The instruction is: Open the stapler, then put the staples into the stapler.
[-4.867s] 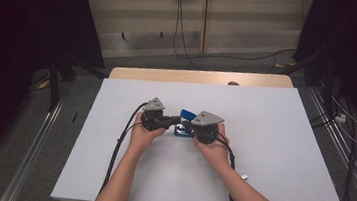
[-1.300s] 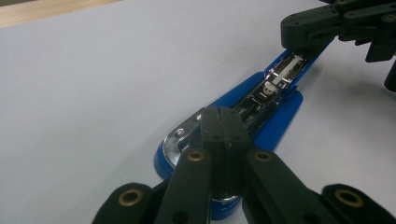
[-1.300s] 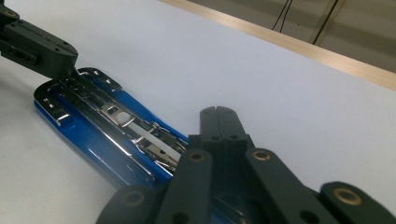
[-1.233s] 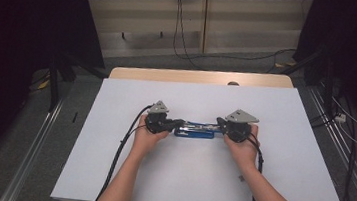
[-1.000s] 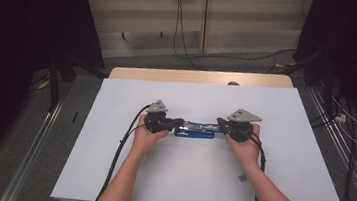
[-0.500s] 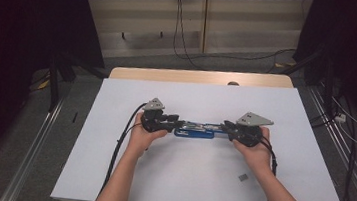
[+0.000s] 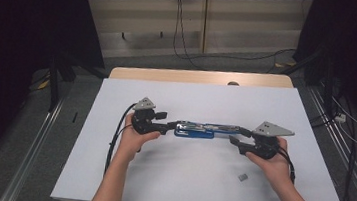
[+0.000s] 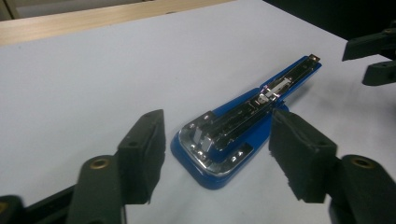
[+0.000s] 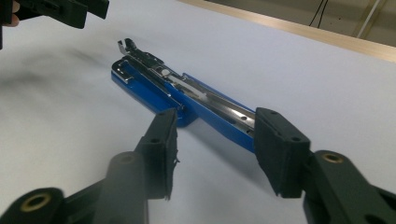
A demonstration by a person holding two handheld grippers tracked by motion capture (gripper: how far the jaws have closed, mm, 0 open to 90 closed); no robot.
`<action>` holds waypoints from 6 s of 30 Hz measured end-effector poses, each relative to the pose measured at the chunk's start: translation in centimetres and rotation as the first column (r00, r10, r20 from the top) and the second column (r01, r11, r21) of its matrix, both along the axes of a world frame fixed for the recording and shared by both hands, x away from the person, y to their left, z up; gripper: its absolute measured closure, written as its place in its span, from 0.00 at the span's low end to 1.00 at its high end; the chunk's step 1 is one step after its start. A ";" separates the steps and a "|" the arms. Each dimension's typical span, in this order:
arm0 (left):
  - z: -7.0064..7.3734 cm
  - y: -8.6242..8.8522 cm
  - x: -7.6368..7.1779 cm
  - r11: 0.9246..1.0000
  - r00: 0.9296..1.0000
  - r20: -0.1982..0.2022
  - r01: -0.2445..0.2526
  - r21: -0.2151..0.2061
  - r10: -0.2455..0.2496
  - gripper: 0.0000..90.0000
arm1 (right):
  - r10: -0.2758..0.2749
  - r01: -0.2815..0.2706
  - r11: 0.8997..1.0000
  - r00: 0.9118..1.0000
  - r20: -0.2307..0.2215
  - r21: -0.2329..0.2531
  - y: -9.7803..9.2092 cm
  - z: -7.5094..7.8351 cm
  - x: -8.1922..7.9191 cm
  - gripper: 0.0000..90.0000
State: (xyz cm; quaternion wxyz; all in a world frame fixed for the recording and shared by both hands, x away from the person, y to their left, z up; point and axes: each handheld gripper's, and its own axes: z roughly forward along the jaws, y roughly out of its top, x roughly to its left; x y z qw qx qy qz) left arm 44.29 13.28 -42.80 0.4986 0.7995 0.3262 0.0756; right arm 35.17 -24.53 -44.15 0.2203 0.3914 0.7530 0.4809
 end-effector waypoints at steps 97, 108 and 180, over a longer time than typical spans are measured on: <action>0.0 7.8 -5.2 0.992 0.992 0.027 -0.121 0.047 0.120 0.07 | 0.396 -0.437 0.885 0.887 -0.236 -0.160 -2.4 -2.0 -6.2 0.74; 0.0 7.7 -5.2 0.992 0.992 0.031 -0.121 0.046 0.119 0.07 | 0.400 -0.439 0.888 0.885 -0.240 -0.138 -2.3 -2.1 -6.5 0.82; 0.0 8.0 -6.1 0.992 0.995 0.045 -0.094 0.082 0.090 0.06 | 0.426 -0.445 0.890 0.888 -0.173 -0.097 -0.5 1.3 -1.8 0.88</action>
